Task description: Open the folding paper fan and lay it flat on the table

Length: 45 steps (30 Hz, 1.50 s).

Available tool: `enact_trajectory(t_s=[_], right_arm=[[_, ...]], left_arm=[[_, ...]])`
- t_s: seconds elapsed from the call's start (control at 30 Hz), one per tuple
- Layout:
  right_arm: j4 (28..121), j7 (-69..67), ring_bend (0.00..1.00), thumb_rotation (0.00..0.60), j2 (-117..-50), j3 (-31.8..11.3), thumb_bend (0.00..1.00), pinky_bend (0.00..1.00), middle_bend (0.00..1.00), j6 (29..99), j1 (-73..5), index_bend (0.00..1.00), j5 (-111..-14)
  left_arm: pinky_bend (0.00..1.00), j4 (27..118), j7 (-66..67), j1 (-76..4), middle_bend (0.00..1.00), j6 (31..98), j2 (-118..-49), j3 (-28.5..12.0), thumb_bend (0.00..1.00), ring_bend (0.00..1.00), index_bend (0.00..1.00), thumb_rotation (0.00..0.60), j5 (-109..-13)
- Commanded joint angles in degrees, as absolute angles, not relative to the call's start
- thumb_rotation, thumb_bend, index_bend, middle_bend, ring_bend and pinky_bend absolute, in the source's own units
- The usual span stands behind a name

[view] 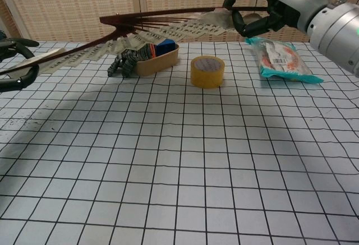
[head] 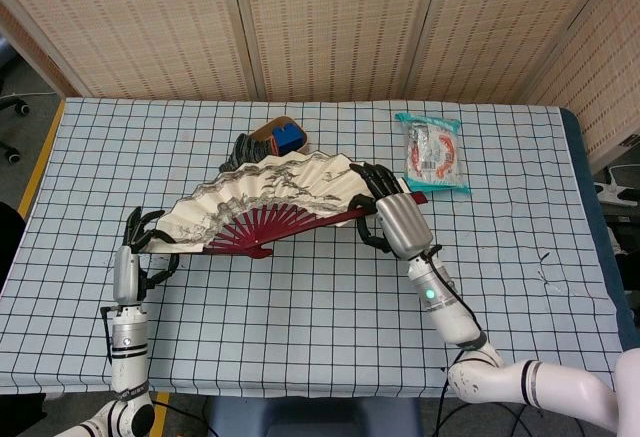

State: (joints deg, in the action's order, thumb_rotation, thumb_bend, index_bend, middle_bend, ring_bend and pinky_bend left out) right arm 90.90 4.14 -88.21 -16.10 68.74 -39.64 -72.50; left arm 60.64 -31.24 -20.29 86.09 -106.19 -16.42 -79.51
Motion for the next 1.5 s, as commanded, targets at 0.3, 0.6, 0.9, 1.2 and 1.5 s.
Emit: enact_trajectory(t_s=[0.3, 0.6, 0.9, 1.2, 1.5], right_arm=[[91.09, 4.72, 0.00, 0.600, -86.01, -12.20, 0.69, 0.00, 0.05, 71.85, -35.77, 0.65, -76.54], [88.39, 5.52, 0.00, 0.600, -86.97, -8.57, 0.69, 0.00, 0.05, 71.94, -33.44, 0.54, -78.16], [86.24, 6.77, 0.00, 0.600, -87.61, -3.18, 0.69, 0.00, 0.05, 69.61, -30.90, 0.39, -79.48], [83.28, 9.25, 0.00, 0.600, -88.83, -0.76, 0.65, 0.00, 0.00, 67.29, -29.21, 0.11, -79.57], [86.94, 13.05, 0.00, 0.600, -85.32, 0.69, 0.22, 0.00, 0.00, 61.06, -29.90, 0.00, -77.75]], left_arm=[[0.07, 58.30, -32.20, -20.34, 0.19, 85.82, -106.36, -15.84, 0.44, 0.01, 0.55, 0.600, -79.69], [0.07, 54.88, -31.48, -19.38, 0.17, 87.03, -107.07, -10.95, 0.44, 0.01, 0.39, 0.600, -83.67], [0.07, 41.94, -31.48, -17.58, 0.15, 88.25, -112.43, -3.84, 0.45, 0.00, 0.33, 0.600, -88.66], [0.07, 35.72, -34.34, -16.17, 0.09, 88.19, -114.66, -0.27, 0.45, 0.00, 0.10, 0.600, -90.90], [0.06, 40.03, -37.97, -16.43, 0.00, 86.74, -110.55, 2.43, 0.44, 0.00, 0.00, 0.600, -92.99]])
